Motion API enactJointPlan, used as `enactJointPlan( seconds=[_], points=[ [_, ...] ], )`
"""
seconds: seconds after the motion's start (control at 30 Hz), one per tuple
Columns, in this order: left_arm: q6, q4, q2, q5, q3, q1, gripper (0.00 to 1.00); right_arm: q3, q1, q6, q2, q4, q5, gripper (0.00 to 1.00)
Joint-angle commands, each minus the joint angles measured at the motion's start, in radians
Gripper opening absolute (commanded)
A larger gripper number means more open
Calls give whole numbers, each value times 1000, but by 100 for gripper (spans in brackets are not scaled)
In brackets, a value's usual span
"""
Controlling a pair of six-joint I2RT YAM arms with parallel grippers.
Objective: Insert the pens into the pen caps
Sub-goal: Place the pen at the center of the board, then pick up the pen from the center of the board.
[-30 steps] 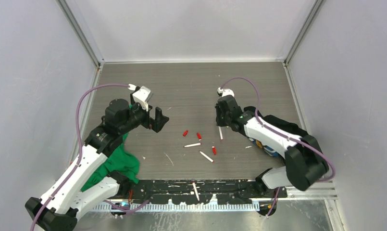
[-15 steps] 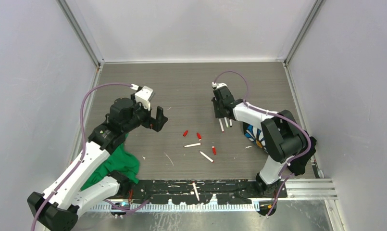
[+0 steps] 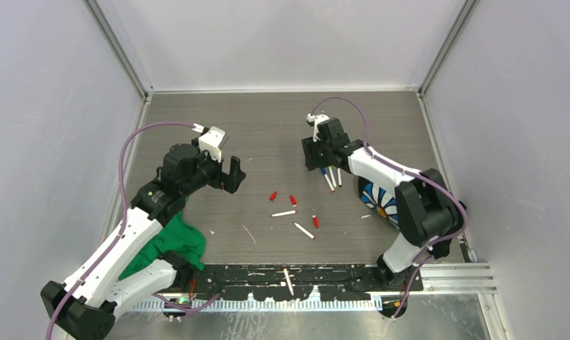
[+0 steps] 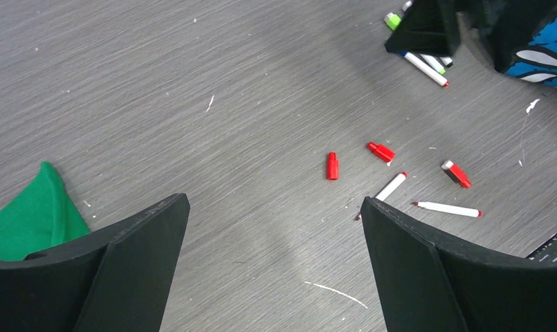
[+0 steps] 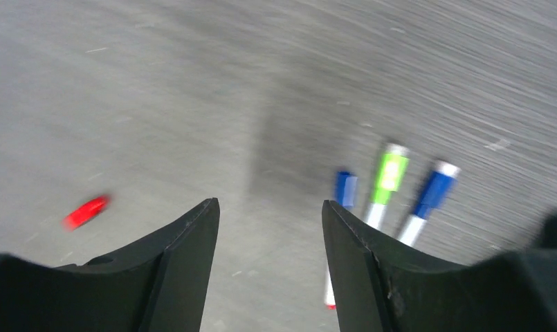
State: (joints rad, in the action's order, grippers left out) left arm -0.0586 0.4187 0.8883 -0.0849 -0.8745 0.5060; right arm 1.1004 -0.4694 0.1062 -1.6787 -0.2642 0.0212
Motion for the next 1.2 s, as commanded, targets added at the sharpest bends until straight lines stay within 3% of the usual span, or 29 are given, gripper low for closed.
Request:
enactJointPlan(
  seconds=[0.0,0.13,0.43,1.03,1.17],
  points=[
    [-7,-10,4,49,-53,-3,98,-14,-141,-82,163,-43,-239,61],
    [-36,-11,-36,126,-48,-24,98,-68,-298,-95,184,-82,-184,57],
    [-21,-71,-193,366,19,-32,98,-125,-407,-144,109,-31,-130,56],
    [-17,-87,-211,335,30,-30,98,-4,-557,-274,-107,-62,45,55],
    [-17,-87,-214,332,31,-30,98,10,-555,-273,-136,-66,37,44]
  ],
)
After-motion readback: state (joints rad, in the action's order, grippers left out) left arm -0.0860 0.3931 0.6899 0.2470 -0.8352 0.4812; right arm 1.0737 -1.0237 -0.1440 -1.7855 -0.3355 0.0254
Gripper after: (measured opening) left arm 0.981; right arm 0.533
